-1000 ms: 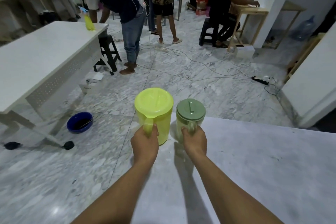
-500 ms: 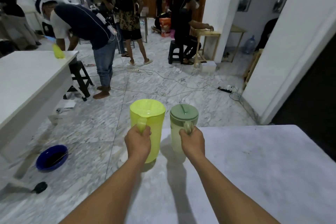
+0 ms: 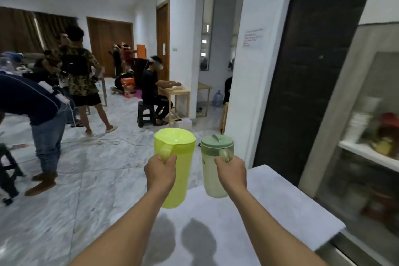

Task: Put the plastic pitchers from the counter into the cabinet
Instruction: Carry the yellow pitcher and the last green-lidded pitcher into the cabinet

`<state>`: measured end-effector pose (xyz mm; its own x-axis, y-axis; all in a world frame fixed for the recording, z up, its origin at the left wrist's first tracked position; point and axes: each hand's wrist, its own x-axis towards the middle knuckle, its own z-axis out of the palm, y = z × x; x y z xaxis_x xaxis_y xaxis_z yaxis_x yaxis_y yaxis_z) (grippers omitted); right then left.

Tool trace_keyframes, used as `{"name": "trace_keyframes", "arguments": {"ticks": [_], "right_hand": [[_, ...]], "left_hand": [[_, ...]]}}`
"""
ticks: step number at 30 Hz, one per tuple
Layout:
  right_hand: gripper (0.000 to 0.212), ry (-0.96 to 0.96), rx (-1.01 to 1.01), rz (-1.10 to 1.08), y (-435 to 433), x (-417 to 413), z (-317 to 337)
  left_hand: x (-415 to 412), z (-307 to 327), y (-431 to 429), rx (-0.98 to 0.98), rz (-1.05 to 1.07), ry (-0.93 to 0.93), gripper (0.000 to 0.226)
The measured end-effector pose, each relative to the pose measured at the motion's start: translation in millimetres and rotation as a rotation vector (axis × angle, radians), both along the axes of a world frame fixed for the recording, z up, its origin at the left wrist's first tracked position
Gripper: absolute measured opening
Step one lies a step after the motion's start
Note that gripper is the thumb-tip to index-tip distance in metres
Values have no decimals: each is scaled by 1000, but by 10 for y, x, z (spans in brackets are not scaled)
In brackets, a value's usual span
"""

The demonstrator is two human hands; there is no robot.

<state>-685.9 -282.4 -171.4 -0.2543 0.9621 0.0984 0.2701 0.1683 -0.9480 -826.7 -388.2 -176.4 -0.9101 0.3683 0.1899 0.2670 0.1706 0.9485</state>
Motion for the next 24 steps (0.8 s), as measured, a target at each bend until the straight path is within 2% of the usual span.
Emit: {"name": "trace_keyframes", "arguments": {"ticks": [7, 11, 20, 24], "right_hand": [[25, 61, 57, -244, -43, 996, 646], [18, 73, 113, -388, -48, 1638, 941], [20, 43, 231, -659, -63, 3148, 1395], [19, 18, 247, -765, -33, 3937, 1558]], "left_hand": [[656, 600, 333, 75, -226, 46, 38], [1185, 907, 515, 99, -375, 80, 37], [2656, 1334, 966, 213, -648, 60, 40], [3418, 1540, 1112, 231, -751, 66, 33]]}}
